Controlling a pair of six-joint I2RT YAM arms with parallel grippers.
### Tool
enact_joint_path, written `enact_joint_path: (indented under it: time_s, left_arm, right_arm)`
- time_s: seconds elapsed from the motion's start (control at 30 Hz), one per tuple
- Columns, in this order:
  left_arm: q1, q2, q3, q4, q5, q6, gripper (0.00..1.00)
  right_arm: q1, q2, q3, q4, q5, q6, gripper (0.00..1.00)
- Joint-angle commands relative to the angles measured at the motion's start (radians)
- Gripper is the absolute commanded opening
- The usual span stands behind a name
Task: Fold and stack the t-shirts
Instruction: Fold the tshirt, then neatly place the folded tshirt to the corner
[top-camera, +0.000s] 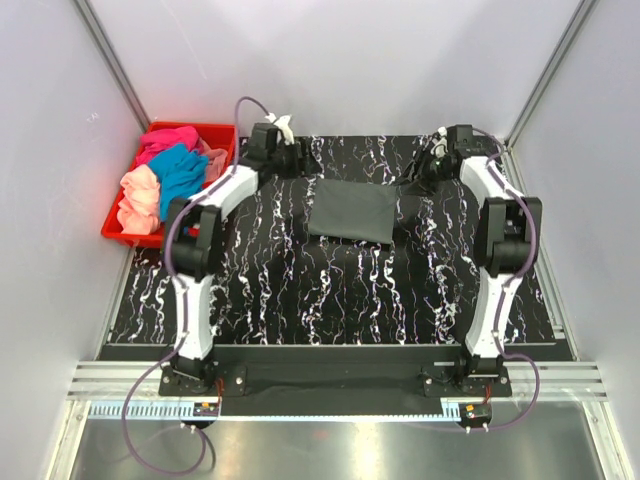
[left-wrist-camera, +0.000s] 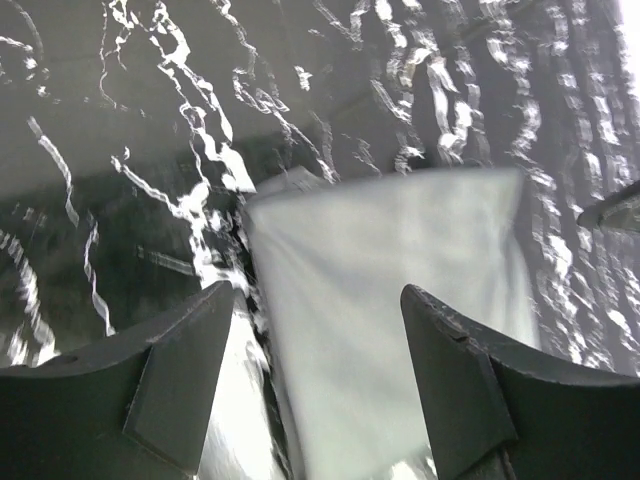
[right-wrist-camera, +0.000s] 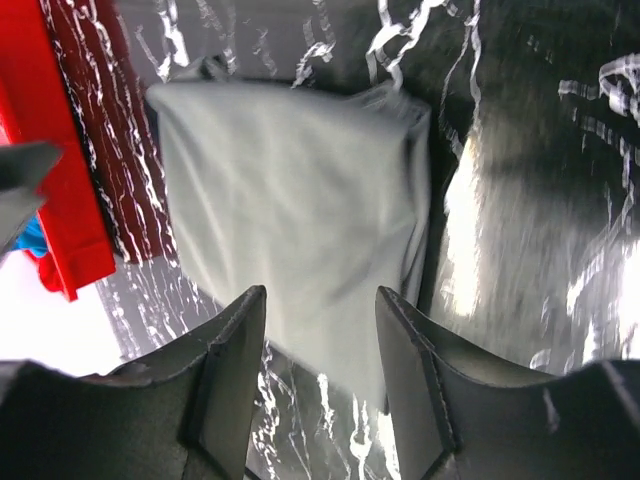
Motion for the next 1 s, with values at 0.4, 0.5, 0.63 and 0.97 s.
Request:
enact_joint_path:
  time_s: [0.4, 0.5, 0.63, 0.97]
  left_arm:
    - [-0.011, -0.913, -0.496, -0.356, 0.017, 0.100, 0.74]
    - [-0.011, -0.982, -0.513, -0.428, -0.008, 0.149, 0.74]
    - [-0.013, -1.077, -0.592, -0.413, 0.044, 0.091, 0.74]
    - [-0.017, -1.222, -0.822, -0.301, 0.109, 0.064, 0.74]
  right_arm:
    - [0.136, -0.319, -0.277, -0.015, 0.383, 0.005, 0.66]
    - [0.126, -0.254, -0.193, -0.058, 0.420, -0.085, 0.66]
    - [0.122, -0.158, -0.135, -0.058, 0.361, -0.139, 0.64]
    - [0.119, -0.088, -0.245, 0.160, 0.258, -0.077, 0.61]
